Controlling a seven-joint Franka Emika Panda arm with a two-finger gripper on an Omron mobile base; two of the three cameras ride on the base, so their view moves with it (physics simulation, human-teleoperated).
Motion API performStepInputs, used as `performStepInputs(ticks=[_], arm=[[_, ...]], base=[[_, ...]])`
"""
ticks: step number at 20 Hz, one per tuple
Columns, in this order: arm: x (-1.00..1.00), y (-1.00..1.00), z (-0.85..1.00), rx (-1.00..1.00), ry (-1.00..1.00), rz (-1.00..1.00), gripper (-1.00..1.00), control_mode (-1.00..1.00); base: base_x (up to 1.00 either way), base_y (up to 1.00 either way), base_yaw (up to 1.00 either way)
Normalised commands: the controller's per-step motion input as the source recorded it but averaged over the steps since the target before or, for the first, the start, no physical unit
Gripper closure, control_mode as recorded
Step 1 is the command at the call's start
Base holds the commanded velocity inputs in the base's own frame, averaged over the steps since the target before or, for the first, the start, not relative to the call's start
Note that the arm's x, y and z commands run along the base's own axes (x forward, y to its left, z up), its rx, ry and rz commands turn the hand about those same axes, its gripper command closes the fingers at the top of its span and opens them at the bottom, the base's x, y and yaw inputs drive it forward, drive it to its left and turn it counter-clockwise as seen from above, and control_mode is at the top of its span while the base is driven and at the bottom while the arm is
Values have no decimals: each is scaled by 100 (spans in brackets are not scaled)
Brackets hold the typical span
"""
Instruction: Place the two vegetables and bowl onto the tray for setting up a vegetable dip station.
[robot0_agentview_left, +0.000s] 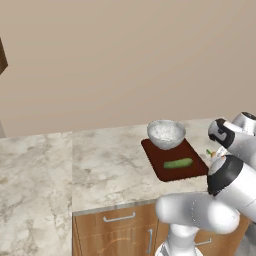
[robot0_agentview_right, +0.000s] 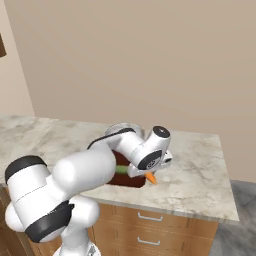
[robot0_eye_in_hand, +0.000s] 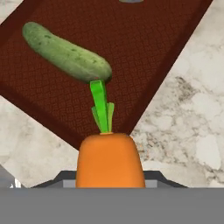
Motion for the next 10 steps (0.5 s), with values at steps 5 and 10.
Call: performStepInputs(ticks=[5, 10], arm=[[-2, 28, 7, 0, -8, 32, 100, -100], [-1, 29, 4, 0, -10, 31, 100, -100]], base=[[0, 0, 0], [0, 0, 0]])
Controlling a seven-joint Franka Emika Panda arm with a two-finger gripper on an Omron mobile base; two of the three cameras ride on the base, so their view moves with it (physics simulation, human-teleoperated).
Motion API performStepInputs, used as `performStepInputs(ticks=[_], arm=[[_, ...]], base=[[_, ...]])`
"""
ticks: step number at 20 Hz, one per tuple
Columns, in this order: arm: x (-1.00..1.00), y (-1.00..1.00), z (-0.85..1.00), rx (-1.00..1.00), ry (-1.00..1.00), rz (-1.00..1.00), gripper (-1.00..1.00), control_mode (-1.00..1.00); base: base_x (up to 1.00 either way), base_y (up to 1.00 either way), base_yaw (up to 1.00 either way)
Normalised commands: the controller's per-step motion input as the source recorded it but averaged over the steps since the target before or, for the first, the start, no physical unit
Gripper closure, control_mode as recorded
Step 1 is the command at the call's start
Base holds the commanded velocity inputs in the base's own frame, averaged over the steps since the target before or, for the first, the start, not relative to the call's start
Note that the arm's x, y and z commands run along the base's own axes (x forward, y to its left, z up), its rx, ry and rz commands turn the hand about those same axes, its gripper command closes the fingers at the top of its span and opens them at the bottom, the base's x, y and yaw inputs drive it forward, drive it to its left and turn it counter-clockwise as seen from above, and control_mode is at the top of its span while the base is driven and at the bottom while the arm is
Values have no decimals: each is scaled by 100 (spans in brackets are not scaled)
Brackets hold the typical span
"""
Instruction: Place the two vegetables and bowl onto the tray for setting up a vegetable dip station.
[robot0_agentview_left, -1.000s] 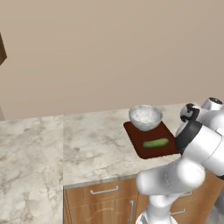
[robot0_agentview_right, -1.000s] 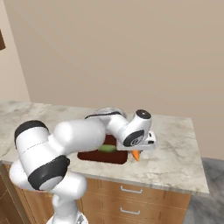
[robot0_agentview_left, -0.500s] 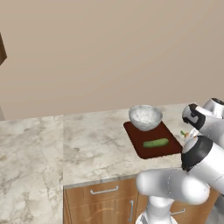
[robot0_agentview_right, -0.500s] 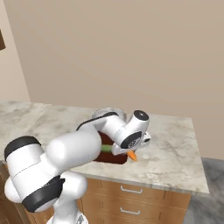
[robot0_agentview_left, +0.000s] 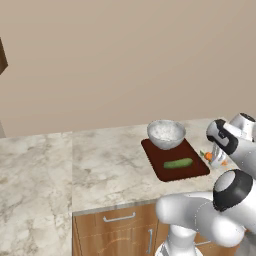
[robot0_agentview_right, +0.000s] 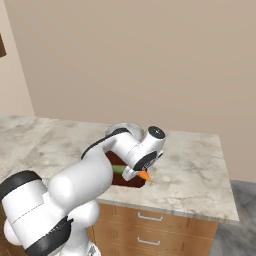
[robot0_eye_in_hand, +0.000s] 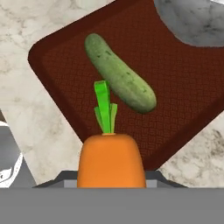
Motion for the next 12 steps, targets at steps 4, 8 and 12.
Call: performStepInputs(ticks=[4, 8, 12], arm=[[0, 31, 0, 0, -7, 26, 100, -100], [0, 30, 0, 0, -1, 22, 100, -100], [4, 30, 0, 0, 0, 20, 100, -100]], base=[[0, 0, 0], [0, 0, 0], [0, 0, 0]])
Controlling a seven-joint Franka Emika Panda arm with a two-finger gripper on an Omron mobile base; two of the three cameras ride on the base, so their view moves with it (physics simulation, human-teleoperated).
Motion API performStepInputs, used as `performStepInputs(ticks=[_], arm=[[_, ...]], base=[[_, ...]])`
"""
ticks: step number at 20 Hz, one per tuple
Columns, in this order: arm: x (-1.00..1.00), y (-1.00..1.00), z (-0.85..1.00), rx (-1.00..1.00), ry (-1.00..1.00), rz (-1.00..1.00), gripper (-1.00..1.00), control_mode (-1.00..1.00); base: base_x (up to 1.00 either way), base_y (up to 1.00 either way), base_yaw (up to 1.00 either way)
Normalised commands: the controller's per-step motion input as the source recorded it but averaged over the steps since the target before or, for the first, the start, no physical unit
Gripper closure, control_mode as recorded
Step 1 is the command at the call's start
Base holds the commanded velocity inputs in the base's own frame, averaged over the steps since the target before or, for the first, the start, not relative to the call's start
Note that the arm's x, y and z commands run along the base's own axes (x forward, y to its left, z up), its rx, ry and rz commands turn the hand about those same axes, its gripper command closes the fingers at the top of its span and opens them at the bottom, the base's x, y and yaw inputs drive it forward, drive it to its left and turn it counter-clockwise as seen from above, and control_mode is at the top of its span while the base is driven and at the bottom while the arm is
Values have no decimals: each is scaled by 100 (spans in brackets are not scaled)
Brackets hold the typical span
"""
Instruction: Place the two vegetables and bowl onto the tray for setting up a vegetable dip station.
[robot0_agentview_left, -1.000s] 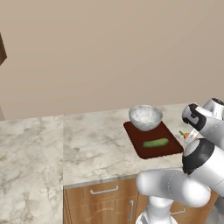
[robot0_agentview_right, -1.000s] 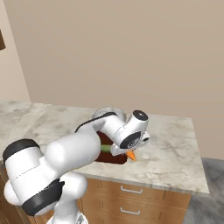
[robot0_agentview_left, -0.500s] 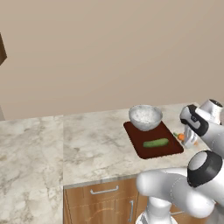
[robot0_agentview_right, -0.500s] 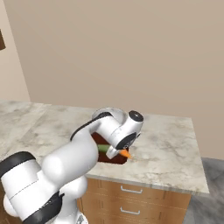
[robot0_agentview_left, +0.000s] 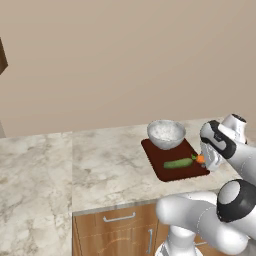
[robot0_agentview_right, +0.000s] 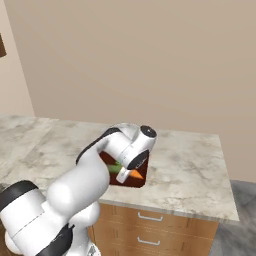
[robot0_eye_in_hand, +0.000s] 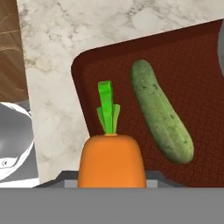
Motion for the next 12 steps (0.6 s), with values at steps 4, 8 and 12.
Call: performStepInputs(ticks=[4, 8, 12], arm=[[11, 25, 0, 1, 0, 17, 100, -100], [15, 23, -3, 3, 0, 16, 100, -100], [17, 20, -9, 4, 0, 12, 100, -100]], base=[[0, 0, 0], [0, 0, 0], [0, 0, 0]])
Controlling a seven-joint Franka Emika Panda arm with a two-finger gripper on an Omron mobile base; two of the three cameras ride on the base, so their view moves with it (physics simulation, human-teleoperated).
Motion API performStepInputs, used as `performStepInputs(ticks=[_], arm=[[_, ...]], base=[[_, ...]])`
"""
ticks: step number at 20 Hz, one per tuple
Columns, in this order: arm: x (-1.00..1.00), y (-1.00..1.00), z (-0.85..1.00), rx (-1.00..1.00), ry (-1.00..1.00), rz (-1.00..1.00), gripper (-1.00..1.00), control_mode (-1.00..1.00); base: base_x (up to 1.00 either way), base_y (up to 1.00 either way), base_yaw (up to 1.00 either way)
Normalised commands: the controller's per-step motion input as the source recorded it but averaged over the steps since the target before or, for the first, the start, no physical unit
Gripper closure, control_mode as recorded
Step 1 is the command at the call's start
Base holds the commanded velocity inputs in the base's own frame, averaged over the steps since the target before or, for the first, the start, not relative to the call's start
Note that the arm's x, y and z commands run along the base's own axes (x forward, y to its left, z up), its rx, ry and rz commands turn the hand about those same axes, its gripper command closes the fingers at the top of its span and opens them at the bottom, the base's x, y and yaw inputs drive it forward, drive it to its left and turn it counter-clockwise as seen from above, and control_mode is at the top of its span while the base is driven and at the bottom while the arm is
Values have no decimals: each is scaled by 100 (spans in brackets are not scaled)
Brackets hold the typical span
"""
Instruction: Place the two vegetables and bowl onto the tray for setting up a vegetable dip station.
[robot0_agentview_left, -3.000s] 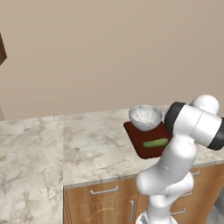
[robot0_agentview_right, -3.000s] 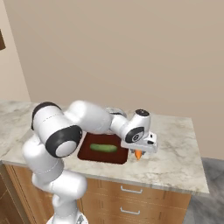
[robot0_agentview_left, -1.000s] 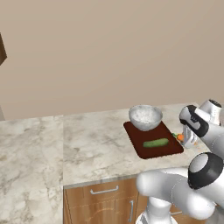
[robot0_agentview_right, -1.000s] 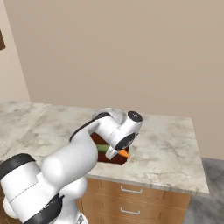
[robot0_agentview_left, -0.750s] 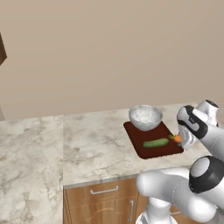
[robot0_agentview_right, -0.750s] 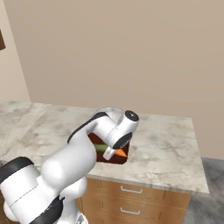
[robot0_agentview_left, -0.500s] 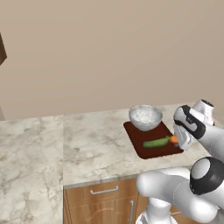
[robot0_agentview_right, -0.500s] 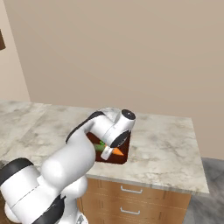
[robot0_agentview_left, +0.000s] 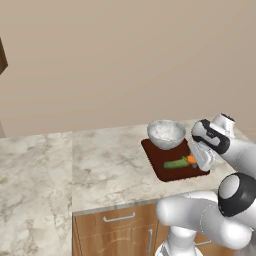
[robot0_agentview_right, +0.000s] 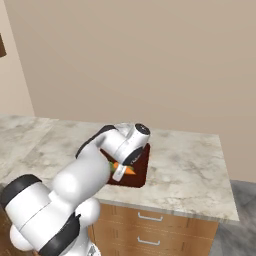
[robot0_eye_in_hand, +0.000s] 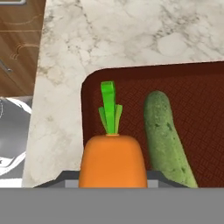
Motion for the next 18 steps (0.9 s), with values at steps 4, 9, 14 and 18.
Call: performStepInputs(ticks=[4, 9, 14, 18], arm=[[13, 9, -18, 4, 0, 7, 100, -100], [11, 6, -20, 3, 0, 1, 100, -100], [6, 5, -17, 5, 0, 1, 100, -100], [1, 5, -15, 5, 0, 1, 100, -100]], base=[[0, 0, 0], [0, 0, 0], [0, 0, 0], [0, 0, 0]])
